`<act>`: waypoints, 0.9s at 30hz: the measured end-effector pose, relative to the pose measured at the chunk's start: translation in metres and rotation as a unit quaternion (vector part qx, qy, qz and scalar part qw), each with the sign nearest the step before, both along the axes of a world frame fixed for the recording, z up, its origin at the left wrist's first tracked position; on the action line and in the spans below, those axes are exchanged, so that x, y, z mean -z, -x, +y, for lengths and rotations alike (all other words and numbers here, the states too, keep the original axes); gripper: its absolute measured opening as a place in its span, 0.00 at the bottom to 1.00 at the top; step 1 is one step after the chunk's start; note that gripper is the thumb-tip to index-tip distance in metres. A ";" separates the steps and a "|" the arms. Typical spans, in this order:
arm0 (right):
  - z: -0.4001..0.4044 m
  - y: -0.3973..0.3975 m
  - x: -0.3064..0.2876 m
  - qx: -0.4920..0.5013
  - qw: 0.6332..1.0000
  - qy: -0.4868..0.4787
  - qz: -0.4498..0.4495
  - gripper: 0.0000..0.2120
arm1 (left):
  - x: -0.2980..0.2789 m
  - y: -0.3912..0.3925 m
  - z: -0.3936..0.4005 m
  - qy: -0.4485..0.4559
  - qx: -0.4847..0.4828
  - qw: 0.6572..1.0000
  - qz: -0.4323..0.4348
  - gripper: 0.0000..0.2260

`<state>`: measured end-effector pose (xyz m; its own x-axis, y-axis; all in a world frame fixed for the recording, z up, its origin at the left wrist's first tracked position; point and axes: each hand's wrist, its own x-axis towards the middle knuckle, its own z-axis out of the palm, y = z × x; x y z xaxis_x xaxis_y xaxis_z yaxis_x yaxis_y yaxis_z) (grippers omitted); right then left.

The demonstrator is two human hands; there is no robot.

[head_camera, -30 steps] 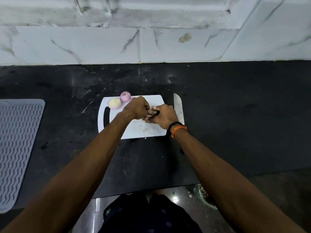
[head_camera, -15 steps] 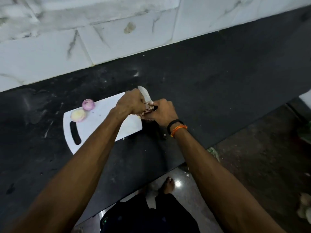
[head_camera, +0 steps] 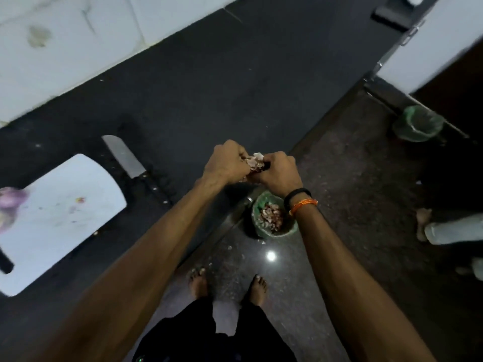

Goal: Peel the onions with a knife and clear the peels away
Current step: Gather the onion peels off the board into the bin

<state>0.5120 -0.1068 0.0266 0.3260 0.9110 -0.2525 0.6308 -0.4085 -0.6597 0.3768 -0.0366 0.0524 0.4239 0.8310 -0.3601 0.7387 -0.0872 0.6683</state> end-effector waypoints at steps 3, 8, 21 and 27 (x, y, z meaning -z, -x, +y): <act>-0.027 -0.047 0.011 0.027 1.000 -0.005 -0.009 0.07 | 0.014 -0.053 -0.025 -0.005 0.004 1.000 -0.022 0.05; -0.059 -0.115 0.048 0.070 0.997 -0.003 -0.020 0.08 | 0.060 -0.128 -0.062 -0.022 0.017 0.999 -0.042 0.13; -0.075 -0.186 0.334 0.151 0.981 0.119 0.034 0.16 | 0.354 -0.218 -0.074 0.147 -0.055 0.986 -0.058 0.12; -0.078 -0.187 0.465 0.154 0.974 0.153 0.065 0.19 | 0.508 -0.219 -0.067 0.221 -0.104 0.969 -0.031 0.16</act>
